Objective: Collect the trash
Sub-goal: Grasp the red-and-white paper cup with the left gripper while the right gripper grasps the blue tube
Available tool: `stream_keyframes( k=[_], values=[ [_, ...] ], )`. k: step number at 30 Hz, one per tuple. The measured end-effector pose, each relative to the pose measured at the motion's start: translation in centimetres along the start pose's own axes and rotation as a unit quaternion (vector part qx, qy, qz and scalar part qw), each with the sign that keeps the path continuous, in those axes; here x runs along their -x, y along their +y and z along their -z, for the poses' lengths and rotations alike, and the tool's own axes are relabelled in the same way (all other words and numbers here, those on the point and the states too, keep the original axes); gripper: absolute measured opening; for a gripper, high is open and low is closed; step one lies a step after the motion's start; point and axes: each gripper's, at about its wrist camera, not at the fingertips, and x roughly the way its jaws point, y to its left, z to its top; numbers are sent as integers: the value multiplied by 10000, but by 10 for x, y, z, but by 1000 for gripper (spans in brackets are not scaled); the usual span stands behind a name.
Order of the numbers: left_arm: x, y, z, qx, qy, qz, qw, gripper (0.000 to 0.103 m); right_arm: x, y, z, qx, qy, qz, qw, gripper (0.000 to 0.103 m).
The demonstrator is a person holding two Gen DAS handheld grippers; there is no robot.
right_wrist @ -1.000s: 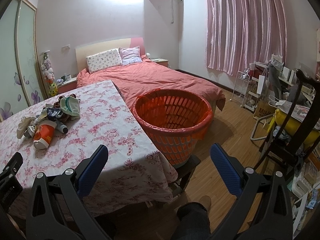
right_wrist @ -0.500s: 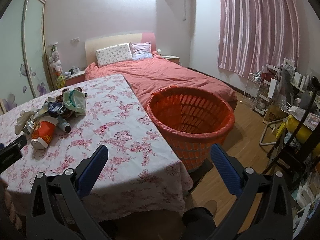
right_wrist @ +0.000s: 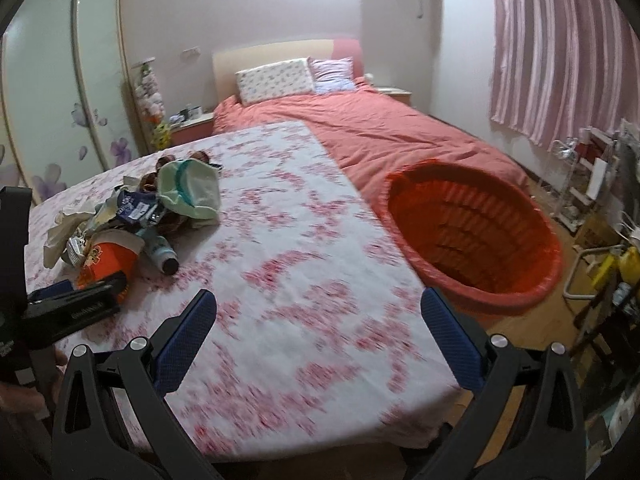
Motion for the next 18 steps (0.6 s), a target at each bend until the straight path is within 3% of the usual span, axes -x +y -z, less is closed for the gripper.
stream_keyframes(
  k=[4,10,13,18],
  values=[
    [-11,2,-6,-74,109,71,9999,73,-19,16,-8,159,170,-300,9993,101],
    [-12,24,-9,-65,112,71,9999,72,-46,46,-17,390,512,-851,9943,100],
    [-11,42,-10,-33,113,48,9999,72,-62,68,-23,528,697,-1183,9891,93],
    [-12,69,-12,78,175,76,9998,73,-90,104,-28,824,1098,-1558,9782,73]
  ],
)
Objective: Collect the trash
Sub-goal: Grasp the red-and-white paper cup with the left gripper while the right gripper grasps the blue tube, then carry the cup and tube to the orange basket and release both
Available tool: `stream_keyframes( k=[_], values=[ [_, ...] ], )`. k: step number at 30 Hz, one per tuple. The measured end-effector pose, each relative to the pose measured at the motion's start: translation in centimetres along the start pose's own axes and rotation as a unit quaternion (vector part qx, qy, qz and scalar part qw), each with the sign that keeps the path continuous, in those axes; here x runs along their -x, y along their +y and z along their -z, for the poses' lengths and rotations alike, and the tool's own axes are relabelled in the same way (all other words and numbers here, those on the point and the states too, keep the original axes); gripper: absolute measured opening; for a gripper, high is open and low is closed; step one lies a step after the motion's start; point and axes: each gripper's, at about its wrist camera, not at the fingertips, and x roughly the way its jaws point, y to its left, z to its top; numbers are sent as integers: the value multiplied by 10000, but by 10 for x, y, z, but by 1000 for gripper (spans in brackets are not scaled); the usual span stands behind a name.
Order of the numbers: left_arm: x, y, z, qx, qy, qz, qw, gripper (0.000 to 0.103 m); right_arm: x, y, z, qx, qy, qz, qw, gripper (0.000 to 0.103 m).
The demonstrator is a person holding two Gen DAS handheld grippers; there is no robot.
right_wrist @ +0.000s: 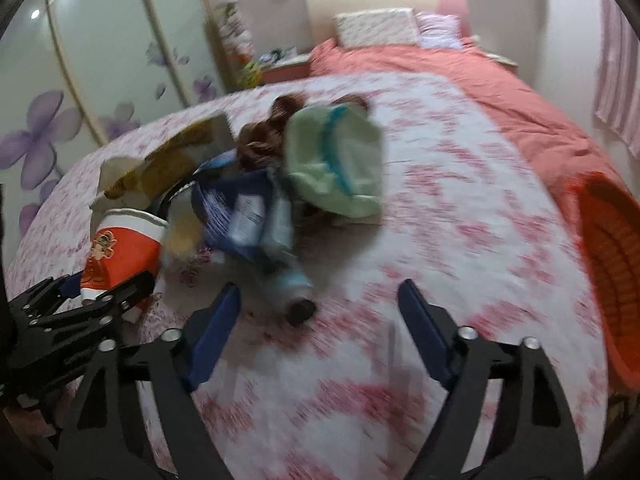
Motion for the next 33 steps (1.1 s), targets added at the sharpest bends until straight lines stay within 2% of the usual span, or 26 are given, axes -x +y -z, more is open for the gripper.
stream_keyframes(
  k=[4,6,8,11,15,21,33],
  values=[
    [0,10,0,15,-4,95,10000,73,-14,22,-8,303,126,-22,9995,65],
    [1,12,0,-1,0,109,9999,73,-16,27,-9,386,125,23,9992,53],
    [-2,11,0,-6,30,83,10000,73,-18,35,-9,554,122,130,9983,47],
    [-3,7,0,-65,-1,-1,10000,73,-16,38,-7,613,134,100,9980,47],
    [-4,3,0,-79,-9,-60,10000,71,-12,38,-3,740,128,192,9970,28],
    [10,6,0,-25,-164,72,9998,70,4,29,-2,490,73,-117,9987,28],
    [68,-15,-13,-74,-768,338,9964,71,67,31,-17,239,-652,-805,9943,28]
  ],
)
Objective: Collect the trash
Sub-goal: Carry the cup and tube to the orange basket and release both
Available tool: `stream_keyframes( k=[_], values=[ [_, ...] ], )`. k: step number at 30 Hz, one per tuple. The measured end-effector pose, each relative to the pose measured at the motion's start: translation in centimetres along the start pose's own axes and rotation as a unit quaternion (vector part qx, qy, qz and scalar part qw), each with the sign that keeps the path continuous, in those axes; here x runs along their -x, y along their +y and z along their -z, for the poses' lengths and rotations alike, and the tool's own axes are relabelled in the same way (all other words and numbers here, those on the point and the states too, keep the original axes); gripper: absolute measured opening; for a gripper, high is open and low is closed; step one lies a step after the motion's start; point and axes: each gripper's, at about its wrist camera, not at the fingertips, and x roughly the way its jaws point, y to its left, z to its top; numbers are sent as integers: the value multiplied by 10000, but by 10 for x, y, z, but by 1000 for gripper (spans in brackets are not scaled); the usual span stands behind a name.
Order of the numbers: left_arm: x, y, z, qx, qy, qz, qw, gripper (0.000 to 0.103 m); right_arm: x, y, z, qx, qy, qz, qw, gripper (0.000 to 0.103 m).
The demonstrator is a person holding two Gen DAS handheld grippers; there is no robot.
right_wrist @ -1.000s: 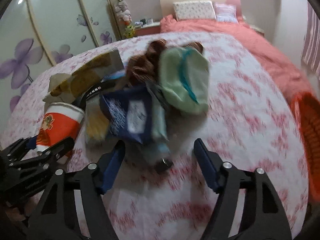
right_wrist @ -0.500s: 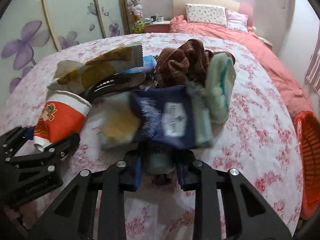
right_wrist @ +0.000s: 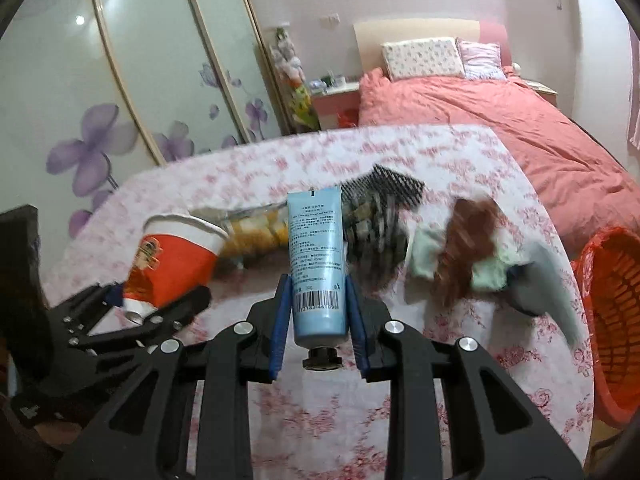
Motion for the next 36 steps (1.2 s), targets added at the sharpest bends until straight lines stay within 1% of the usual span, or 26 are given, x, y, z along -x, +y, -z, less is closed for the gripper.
stream_keyframes(
  k=[2,5,10,14,18,24,27,30,36],
  values=[
    [9,-4,-5,-9,-101,46,9999,71,10,3,-4,24,-182,11,9998,27],
    [19,-12,-10,-51,-227,98,9997,71,24,-3,-10,10,-449,72,9990,28],
    [31,-30,-23,-140,-385,215,9989,71,54,-26,-16,-162,-862,287,9957,28],
    [36,-50,-33,-259,-500,344,9978,71,73,-49,-19,-327,-1165,626,9907,28],
    [38,-77,-41,-407,-600,565,9958,71,86,-75,-17,-546,-1355,986,9843,28],
    [33,-128,-49,-666,-618,1055,9903,71,102,-120,0,-934,-1490,1575,9717,28],
    [27,-158,-50,-835,-588,1318,9860,71,107,-144,10,-1126,-1506,1814,9653,28],
    [18,-200,-50,-1080,-523,1614,9796,71,111,-164,17,-1325,-1507,2009,9588,28],
    [-11,-276,-46,-1525,-307,2049,9664,71,115,-207,28,-1695,-1513,2335,9454,28]
  ],
)
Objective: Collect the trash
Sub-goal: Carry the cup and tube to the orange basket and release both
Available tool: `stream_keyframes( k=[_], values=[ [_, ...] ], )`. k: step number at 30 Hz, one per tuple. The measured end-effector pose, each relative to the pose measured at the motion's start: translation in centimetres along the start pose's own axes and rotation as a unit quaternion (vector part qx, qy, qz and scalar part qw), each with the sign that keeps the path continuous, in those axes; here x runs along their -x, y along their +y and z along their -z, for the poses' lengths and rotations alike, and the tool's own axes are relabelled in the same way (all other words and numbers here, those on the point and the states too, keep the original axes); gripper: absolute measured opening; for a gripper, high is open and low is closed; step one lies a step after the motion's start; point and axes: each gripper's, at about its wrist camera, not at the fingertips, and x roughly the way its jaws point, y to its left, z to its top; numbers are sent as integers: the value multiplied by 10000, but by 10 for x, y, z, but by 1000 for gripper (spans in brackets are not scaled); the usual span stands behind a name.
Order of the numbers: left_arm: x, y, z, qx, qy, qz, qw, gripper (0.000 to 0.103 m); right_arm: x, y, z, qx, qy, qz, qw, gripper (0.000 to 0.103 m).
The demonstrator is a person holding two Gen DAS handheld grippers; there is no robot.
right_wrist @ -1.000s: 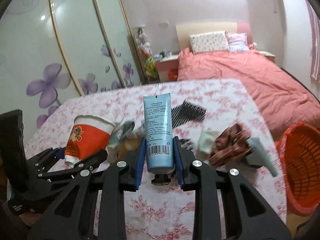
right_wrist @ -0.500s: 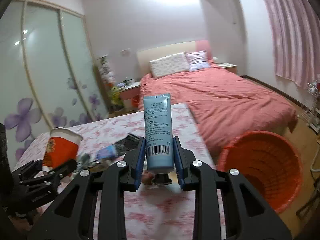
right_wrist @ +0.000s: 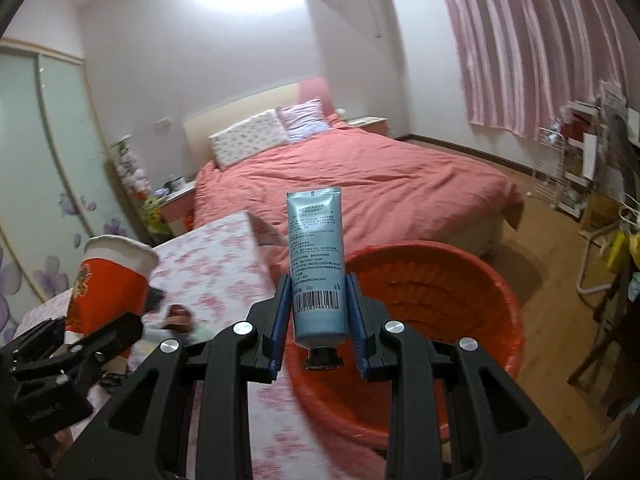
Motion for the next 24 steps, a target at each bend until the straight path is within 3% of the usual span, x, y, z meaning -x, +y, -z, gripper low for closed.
stream_keyframes(
  k=[5,10,12,13,17,24],
  values=[
    [-49,-42,-9,-239,232,353,9988,71,-11,-30,-5,-276,36,171,9995,28],
    [-91,-60,-9,-293,496,472,9972,72,-23,-53,-9,-538,75,287,9981,28],
    [-101,-61,-7,-291,611,403,9969,77,-31,-59,-6,-618,177,301,9975,29],
    [-106,-59,-6,-263,688,312,9968,84,-31,-61,-6,-634,214,314,9973,29],
    [-104,-42,1,-148,757,143,9969,88,-33,-61,-1,-645,271,347,9969,49],
    [-58,6,4,55,491,-379,9981,91,-25,-45,-4,-373,236,338,9985,49]
  ],
)
